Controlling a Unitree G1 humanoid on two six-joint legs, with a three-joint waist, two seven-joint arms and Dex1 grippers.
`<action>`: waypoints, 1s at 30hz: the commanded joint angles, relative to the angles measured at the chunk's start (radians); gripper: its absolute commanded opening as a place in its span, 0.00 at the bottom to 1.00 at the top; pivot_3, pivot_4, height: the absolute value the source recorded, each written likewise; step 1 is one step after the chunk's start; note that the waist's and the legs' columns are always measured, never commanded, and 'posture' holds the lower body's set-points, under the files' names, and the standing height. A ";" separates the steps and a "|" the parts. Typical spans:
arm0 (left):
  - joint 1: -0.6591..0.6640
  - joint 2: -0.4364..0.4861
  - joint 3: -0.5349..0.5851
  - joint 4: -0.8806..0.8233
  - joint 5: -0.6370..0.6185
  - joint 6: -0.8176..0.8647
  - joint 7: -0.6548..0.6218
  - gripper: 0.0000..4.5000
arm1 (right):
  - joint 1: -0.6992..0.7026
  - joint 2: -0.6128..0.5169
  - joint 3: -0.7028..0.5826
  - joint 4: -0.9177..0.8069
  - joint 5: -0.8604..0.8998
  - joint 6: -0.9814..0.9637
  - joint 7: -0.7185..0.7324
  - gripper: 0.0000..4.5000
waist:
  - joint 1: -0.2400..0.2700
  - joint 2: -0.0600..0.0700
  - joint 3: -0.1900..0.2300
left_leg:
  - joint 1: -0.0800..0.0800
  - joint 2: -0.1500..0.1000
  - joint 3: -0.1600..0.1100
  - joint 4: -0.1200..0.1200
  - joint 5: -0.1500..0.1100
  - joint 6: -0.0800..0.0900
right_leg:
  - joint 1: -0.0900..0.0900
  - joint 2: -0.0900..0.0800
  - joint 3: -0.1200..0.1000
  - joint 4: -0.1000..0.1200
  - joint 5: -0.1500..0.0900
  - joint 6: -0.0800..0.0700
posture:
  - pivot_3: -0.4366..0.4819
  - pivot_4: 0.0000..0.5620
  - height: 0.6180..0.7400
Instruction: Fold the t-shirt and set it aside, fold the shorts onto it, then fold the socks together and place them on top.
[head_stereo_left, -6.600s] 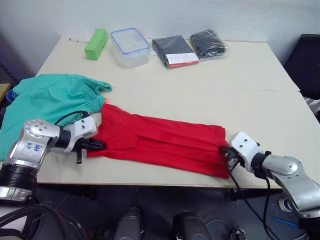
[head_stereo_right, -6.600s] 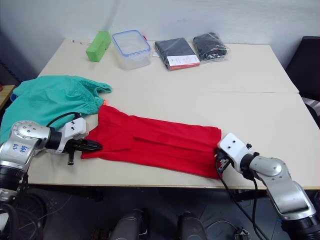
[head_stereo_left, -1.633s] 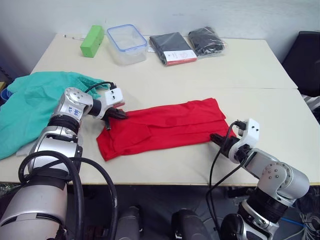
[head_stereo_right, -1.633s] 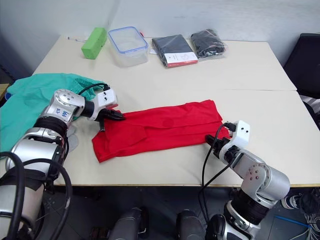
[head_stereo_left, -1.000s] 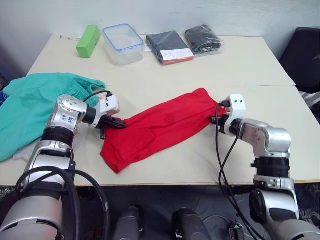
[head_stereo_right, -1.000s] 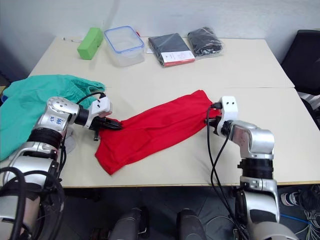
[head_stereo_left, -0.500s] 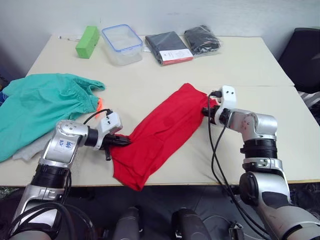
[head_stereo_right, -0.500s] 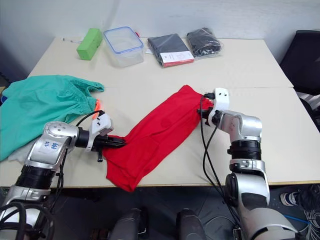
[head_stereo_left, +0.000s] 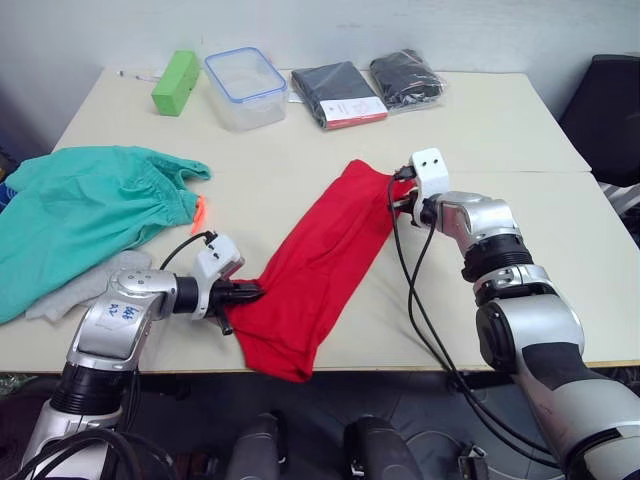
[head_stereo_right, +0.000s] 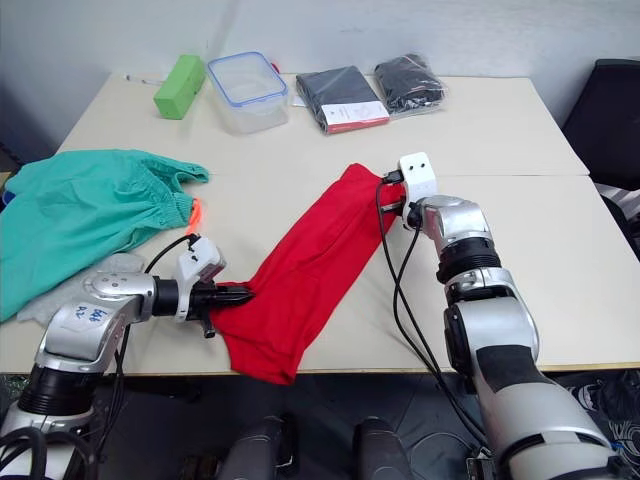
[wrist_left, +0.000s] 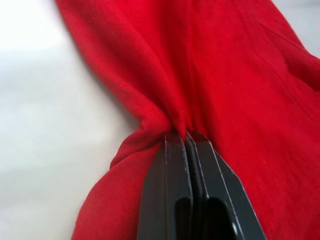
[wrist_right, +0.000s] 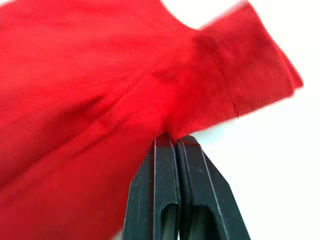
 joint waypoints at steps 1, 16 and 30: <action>0.039 -0.028 -0.018 -0.064 -0.033 0.057 0.057 0.00 | -0.051 -0.017 0.006 0.070 -0.033 -0.084 0.006 0.00 | 0.000 0.000 0.000 | 0.000 0.000 0.000 0.000 0.000 0.000 | 0.000 0.000 0.000 0.000 0.000 0.000 | 0.48 0.27 1.00; -0.067 0.011 0.074 -0.038 -0.199 0.166 0.084 0.46 | 0.109 -0.109 -0.006 -0.384 0.021 0.162 0.257 0.75 | 0.015 0.001 0.000 | -0.001 0.000 -0.002 0.001 0.000 0.000 | 0.003 0.001 -0.001 -0.001 0.000 0.000 | 0.48 0.27 1.00; -0.628 -0.040 -0.172 0.784 -0.061 -0.176 -0.179 0.99 | 0.677 -0.233 -0.174 -1.536 0.483 1.091 0.365 1.00 | 0.046 0.002 0.001 | -0.002 -0.001 -0.002 0.002 0.000 0.001 | 0.006 0.004 -0.002 -0.011 0.000 0.000 | 0.48 0.27 1.00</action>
